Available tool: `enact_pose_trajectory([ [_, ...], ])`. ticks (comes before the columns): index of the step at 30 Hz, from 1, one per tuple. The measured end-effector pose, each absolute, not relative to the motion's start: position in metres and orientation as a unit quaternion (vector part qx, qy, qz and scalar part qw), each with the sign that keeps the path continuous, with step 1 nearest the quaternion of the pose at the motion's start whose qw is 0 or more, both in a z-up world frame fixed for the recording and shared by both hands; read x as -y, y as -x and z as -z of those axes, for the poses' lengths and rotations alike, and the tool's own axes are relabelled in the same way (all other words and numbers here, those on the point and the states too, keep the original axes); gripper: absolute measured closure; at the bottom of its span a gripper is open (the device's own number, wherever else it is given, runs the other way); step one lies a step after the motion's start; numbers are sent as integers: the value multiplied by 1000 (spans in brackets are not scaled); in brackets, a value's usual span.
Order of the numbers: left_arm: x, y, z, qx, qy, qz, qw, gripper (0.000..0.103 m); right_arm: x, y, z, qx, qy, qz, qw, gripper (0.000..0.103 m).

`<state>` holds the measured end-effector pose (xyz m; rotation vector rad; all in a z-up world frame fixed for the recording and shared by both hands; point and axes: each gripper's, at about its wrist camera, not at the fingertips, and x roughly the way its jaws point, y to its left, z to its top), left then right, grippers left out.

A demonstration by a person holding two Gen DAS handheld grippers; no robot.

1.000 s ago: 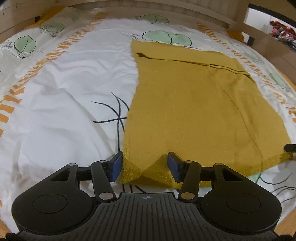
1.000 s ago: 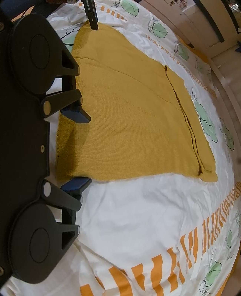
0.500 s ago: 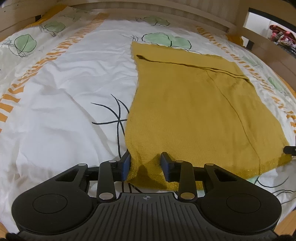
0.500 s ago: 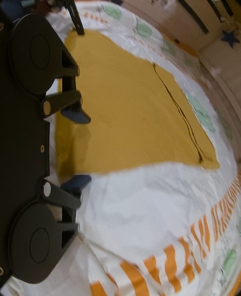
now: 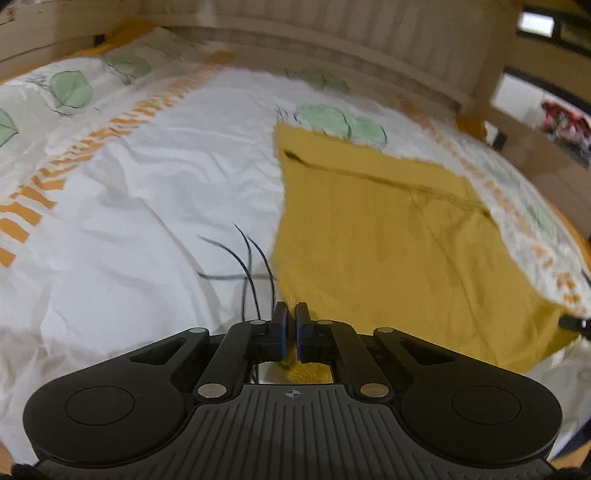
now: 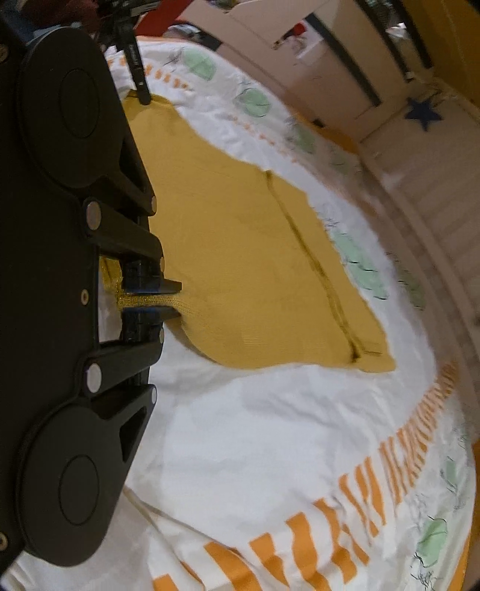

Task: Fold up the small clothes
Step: 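Lift the hem with both grippers and fold it over toward the collar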

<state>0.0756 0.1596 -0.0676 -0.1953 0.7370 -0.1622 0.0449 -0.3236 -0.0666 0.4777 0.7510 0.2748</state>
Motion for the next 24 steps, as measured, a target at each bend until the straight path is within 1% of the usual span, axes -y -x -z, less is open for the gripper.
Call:
enact_pose_trajectory([
  [3,-170,-79,68,-365,136,79,918,99,327,-47,65,-354,-239,-127,895,89],
  [6,-170,-83,77,-389,128,67,910,99,327,-50,68,-362,-239,-125,892,89],
  [8,-169,-84,78,-392,128,73,908,99,326,-51,69,-366,-236,-125,891,89],
  [11,-172,-81,74,-382,140,83,910,99,327,-50,68,-364,-237,-130,891,89],
  [17,-179,-87,56,-351,198,87,911,99,329,-51,57,-347,-256,-144,891,89],
  [24,-175,-117,24,-311,202,96,924,99,340,-72,31,-314,-292,-157,890,89],
])
